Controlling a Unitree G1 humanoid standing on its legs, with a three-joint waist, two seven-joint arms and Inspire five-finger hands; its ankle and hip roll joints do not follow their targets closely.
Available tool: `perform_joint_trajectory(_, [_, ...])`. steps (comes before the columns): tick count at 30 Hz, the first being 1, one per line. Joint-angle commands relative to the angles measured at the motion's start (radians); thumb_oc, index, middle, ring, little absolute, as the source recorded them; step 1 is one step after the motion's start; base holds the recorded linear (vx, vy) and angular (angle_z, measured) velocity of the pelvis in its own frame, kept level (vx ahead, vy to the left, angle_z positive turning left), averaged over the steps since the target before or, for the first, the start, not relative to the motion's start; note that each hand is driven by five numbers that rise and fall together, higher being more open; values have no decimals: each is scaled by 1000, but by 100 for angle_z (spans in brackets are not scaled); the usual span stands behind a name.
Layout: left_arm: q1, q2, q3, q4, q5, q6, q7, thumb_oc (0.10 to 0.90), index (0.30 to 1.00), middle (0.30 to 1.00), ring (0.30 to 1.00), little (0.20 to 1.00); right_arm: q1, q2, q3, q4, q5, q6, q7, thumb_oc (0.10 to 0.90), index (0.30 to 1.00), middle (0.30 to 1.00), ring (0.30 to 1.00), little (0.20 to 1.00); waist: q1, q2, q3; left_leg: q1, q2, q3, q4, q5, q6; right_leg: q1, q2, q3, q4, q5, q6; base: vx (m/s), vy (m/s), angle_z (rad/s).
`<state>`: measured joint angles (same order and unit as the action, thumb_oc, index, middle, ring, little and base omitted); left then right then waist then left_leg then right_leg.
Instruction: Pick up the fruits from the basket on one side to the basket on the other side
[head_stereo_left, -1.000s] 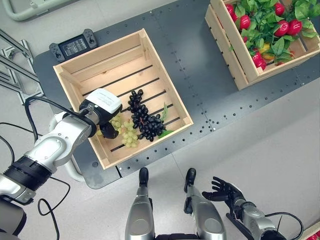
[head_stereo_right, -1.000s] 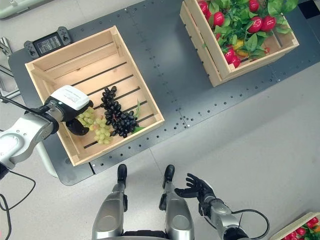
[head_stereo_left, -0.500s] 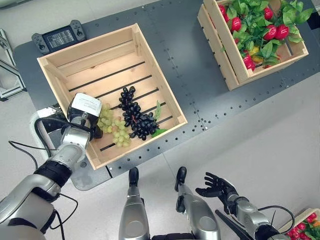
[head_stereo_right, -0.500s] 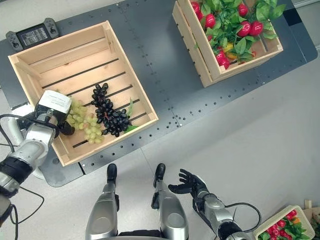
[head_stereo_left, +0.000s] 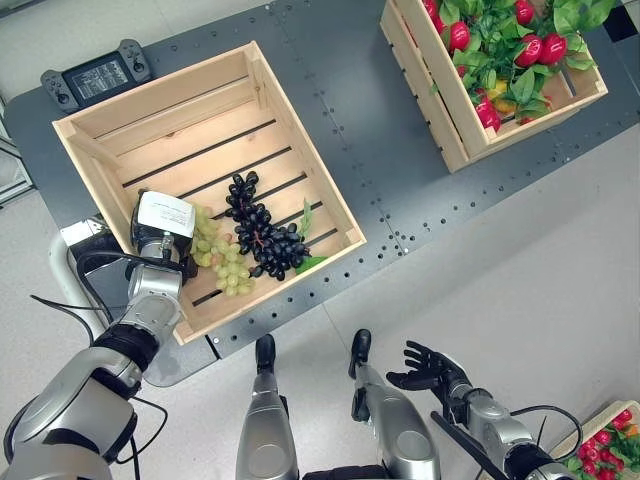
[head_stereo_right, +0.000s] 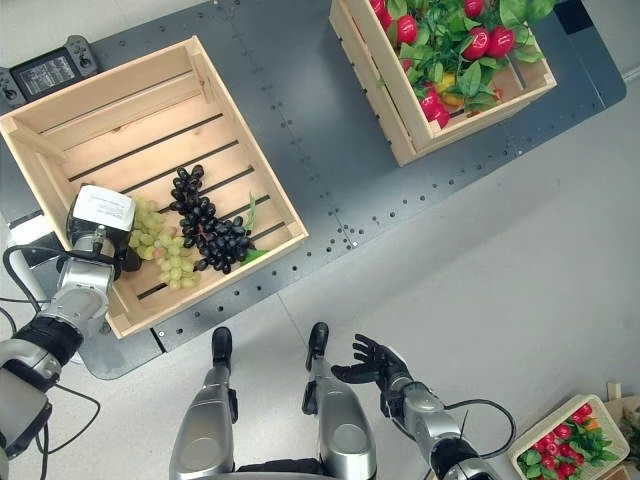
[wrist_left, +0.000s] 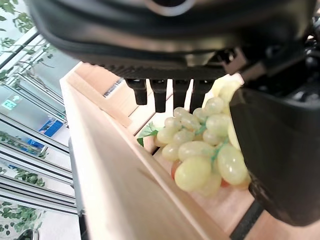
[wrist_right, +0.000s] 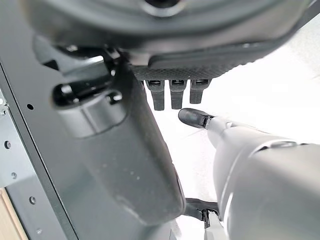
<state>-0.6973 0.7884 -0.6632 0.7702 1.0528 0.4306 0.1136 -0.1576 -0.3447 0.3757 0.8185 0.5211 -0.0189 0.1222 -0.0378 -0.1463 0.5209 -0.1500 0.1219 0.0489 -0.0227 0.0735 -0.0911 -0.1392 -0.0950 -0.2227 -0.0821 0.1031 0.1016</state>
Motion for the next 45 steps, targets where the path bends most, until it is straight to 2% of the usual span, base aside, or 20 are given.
perform_joint_trajectory(1, [-57, -25, 8, 126, -45, 47, 67, 800, 900, 900, 900, 900, -19, -67, 39, -28, 18, -7, -14, 800, 900, 900, 900, 900, -6, -12, -3, -68, -42, 53, 138, -84, 31, -104, 4, 74, 163, -43, 32, 0, 0, 0])
perform_joint_trajectory(5, [-76, -68, 4, 232, -123, 79, 175, 800, 900, 900, 900, 900, -33, -61, 56, -15, 22, -13, -16, 800, 900, 900, 900, 900, -11, -25, -3, -73, -39, 59, 141, -83, 32, -110, 7, 77, 162, -40, 31, 0, 0, 0])
perform_joint_trajectory(6, [-77, -76, 10, 250, -139, 87, 195, 624, 636, 636, 636, 636, -36, -61, 58, -13, 25, -13, -16, 800, 900, 900, 900, 900, -12, -27, -3, -75, -39, 59, 143, -82, 31, -111, 8, 79, 162, -39, 31, -17, 13, -5])
perform_joint_trajectory(7, [-74, -89, 18, 284, -185, 91, 261, 400, 300, 300, 300, 300, -41, -61, 65, -12, 28, -13, -17, 800, 900, 900, 900, 900, -14, -30, -3, -80, -39, 59, 147, -82, 31, -115, 9, 82, 164, -40, 30, -15, 14, -6])
perform_joint_trajectory(11, [-61, -114, 36, 328, -250, 75, 357, 400, 300, 300, 300, 300, -48, -57, 75, -19, 34, -6, -27, 800, 900, 900, 900, 900, -14, -36, -2, -88, -38, 56, 158, -83, 30, -120, 10, 84, 169, -41, 27, -8, 3, -5])
perform_joint_trajectory(15, [-43, -137, 48, 355, -273, 45, 399, 400, 300, 300, 300, 300, -48, -53, 80, -7, 36, -18, -21, 800, 900, 900, 900, 900, -13, -37, -4, -86, -39, 56, 152, -80, 31, -120, 11, 84, 171, -41, 25, 0, 5, -2])
perform_joint_trajectory(19, [-23, -146, 56, 354, -298, -6, 467, 400, 300, 300, 300, 300, -42, -54, 81, -17, 25, -14, -25, 800, 900, 900, 900, 900, -16, -31, -11, -76, -42, 57, 142, -79, 31, -114, 8, 88, 166, -43, 25, 0, 0, 0])
perform_joint_trajectory(23, [-14, -140, 64, 332, -310, -80, 520, 400, 300, 300, 300, 300, -28, -64, 70, -29, 18, -12, -24, 800, 900, 900, 900, 900, -18, -20, -20, -67, -45, 58, 136, -81, 30, -109, 5, 89, 166, -48, 25, 0, 0, 0])
perform_joint_trajectory(25, [-6, -134, 68, 318, -304, -138, 548, 400, 300, 300, 300, 300, -21, -66, 60, -30, 7, -8, -18, 800, 900, 900, 900, 900, -17, -12, -27, -58, -49, 58, 132, -83, 32, -101, 2, 89, 165, -51, 25, 0, 0, 0])
perform_joint_trajectory(30, [39, -121, 98, 248, -312, -236, 663, 400, 300, 300, 300, 300, 13, -65, 40, -28, -19, -7, -13, 800, 900, 900, 900, 900, -10, 20, -57, -22, -60, 55, 110, -86, 33, -67, -10, 83, 151, -60, 25, 38, 7, -1])
perform_joint_trajectory(37, [201, -102, 265, 61, -347, -350, 895, 400, 300, 300, 300, 300, 107, -58, -20, -51, -53, -18, -20, 800, 900, 900, 900, 900, 7, 78, -130, 59, -75, 44, 45, -79, 29, 15, -25, 62, 109, -71, 25, 68, 4, 1])
perform_joint_trajectory(40, [299, -126, 351, -43, -328, -358, 979, 400, 300, 300, 300, 300, 150, -44, -55, -57, -56, -26, -30, 800, 900, 900, 900, 900, 20, 97, -167, 85, -79, 30, 30, -79, 29, 44, -29, 47, 103, -78, 24, 67, -36, 7])
perform_joint_trajectory(45, [435, -149, 450, -199, -304, -369, 1063, 400, 300, 300, 300, 300, 208, -20, -97, -65, -74, -13, -56, 800, 900, 900, 900, 900, 39, 111, -229, 134, -82, 14, -3, -81, 26, 99, -33, 27, 84, -89, 20, 70, -36, 14])
